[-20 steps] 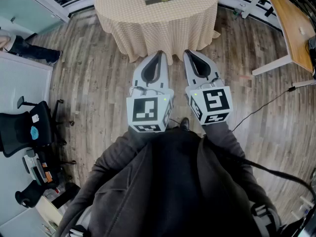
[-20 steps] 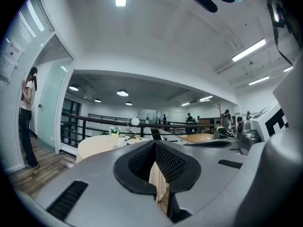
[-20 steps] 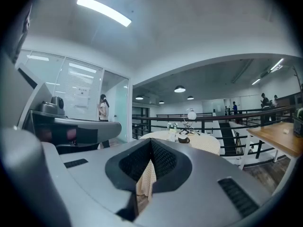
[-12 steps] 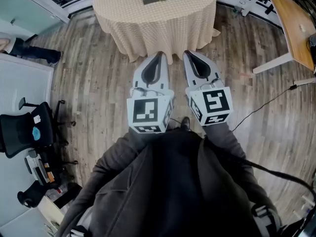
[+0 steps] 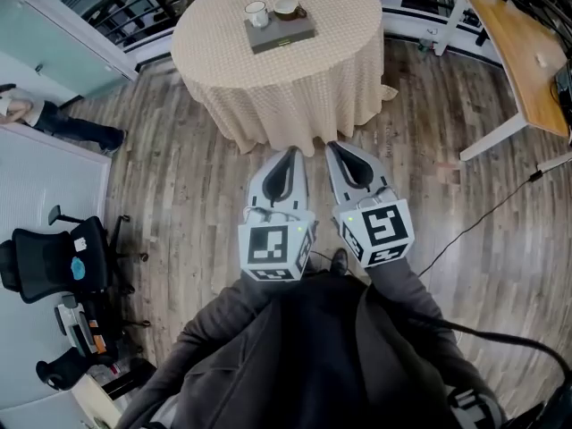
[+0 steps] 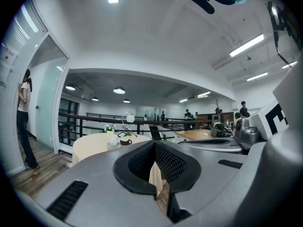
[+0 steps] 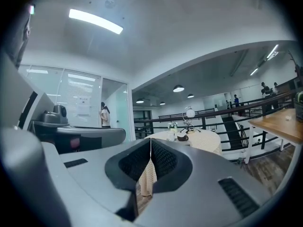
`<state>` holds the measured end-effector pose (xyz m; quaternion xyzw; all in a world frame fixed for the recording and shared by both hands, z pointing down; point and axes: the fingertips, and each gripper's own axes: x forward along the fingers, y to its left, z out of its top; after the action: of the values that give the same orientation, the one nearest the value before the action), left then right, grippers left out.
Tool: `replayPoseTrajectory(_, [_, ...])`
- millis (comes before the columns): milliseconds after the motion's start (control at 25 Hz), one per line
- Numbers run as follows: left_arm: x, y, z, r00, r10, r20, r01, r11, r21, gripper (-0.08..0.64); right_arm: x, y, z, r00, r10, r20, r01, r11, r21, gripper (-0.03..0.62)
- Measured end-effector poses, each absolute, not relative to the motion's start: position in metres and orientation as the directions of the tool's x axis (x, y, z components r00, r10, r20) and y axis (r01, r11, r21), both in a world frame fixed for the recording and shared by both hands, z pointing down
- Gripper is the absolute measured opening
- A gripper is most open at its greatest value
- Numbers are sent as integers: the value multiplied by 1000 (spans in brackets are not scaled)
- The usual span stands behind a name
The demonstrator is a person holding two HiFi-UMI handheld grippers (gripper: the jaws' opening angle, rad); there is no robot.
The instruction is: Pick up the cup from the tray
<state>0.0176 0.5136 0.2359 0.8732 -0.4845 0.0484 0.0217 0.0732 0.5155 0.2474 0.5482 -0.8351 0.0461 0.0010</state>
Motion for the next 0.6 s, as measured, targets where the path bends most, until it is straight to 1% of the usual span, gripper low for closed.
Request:
replayPoseTrajectory(280, [37,518,250,508,-850,141,-858,-514,-7,3,100,517,263,-398,-915,68,-914,388,-121,8])
replayPoseTrajectory(440, [40,507,247,510,-851,126,-857,-515,-7,2,106,506,261,-393,-917,66,-916,384,-114,8])
replayPoseTrajectory(600, [36,488,253,511,-851,125,-858,-513,13,2,106,488,268,-380,-921,89,-923,370,-104,8])
